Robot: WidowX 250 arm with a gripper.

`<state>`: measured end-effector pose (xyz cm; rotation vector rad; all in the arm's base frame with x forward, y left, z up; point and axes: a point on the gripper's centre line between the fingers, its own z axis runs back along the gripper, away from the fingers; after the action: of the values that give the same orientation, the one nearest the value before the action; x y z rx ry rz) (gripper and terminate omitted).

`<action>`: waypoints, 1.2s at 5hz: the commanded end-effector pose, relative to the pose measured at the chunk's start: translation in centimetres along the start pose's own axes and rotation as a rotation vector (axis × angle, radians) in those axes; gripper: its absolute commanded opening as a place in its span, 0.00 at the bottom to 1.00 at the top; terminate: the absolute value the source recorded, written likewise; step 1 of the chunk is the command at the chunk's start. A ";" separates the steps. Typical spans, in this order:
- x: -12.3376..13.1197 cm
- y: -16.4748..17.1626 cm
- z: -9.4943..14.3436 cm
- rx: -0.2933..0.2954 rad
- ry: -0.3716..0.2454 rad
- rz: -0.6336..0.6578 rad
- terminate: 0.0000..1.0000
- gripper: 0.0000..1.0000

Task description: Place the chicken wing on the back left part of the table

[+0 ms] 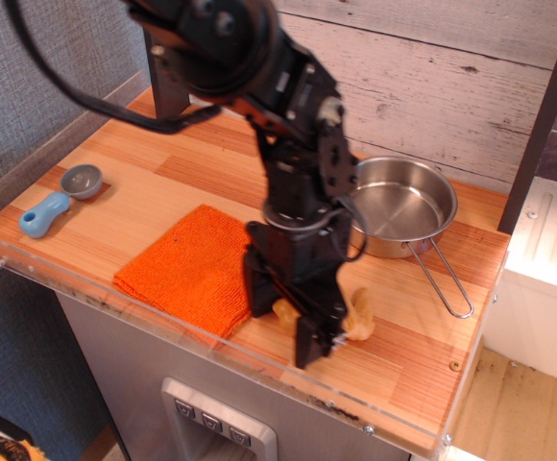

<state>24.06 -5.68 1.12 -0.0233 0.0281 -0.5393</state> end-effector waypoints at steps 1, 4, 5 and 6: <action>1.2 -0.8 -0.1 0.064 -0.008 -0.061 0.00 1.00; 1.0 2.3 5.1 0.007 -0.104 0.053 0.00 0.00; 0.3 7.5 9.6 0.008 -0.158 0.241 0.00 0.00; -0.3 12.9 9.5 0.077 -0.118 0.404 0.00 0.00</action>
<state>31.45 5.39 8.74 0.0141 -0.0629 -0.1404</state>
